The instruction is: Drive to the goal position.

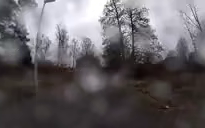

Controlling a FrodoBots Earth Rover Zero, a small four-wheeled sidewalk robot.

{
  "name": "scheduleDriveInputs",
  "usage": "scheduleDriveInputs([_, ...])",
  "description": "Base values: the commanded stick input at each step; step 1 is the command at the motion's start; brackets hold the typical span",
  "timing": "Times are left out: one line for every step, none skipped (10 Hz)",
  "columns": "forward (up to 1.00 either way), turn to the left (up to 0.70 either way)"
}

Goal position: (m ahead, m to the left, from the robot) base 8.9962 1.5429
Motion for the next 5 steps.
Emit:
scheduleDriveInputs([1.00,0.00])
scheduleDriveInputs([1.00,0.00])
scheduleDriveInputs([1.00,0.00])
scheduleDriveInputs([1.00,0.00])
scheduleDriveInputs([1.00,0.00])
